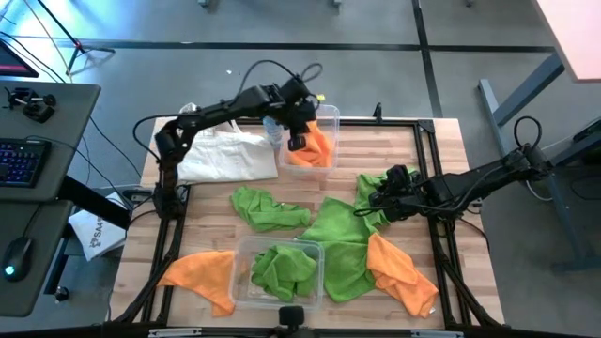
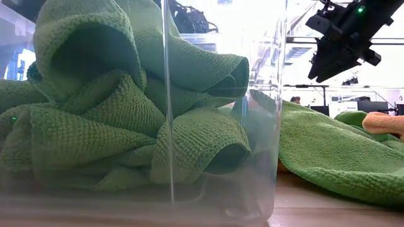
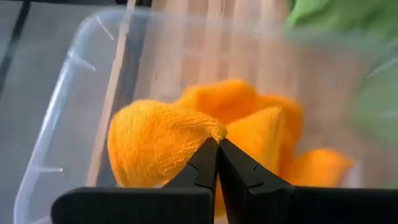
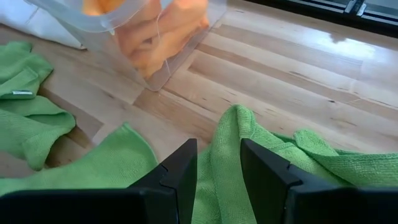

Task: Sort microfiber towel by color & place in baskets
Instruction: Put the orange microfiber cloth into the top transparent bin, then put the green microfiber cloth towel into the bottom transparent bin

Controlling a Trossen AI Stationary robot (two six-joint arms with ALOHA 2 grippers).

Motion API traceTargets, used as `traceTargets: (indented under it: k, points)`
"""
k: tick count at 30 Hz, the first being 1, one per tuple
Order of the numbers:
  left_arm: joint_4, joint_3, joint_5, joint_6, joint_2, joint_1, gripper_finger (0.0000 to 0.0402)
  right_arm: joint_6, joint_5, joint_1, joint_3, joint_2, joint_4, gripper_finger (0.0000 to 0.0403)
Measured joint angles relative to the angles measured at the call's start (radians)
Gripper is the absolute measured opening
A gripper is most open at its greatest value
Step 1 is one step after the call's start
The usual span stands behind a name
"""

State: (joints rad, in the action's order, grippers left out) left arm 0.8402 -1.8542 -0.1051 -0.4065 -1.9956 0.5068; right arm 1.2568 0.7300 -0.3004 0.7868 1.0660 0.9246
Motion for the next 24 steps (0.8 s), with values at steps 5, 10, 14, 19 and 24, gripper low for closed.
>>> traceTargets:
  k: [5,10,14,19,24]
  points:
    - [0.003,0.0,0.075,-0.067,-0.057,-0.038,0.0,0.0,0.0,0.0,0.0,0.0,-0.007,0.0116]
    - [-0.001,0.0,0.087,-0.067,-0.086,-0.061,0.0,0.0,0.0,0.0,0.0,0.0,-0.018,0.0116]
    - [-0.014,0.0,0.134,-0.1,-0.086,-0.081,0.0002,0.0,0.0,0.0,0.0,0.0,-0.02,0.0116]
    - [-0.03,0.0,0.162,-0.084,-0.081,-0.094,0.0032,0.0,-0.001,0.0,0.0,0.0,-0.026,0.0116]
    - [-0.024,0.0,0.187,-0.069,-0.069,-0.098,0.0078,0.0,0.0,0.0,0.0,0.0,-0.027,0.0116]
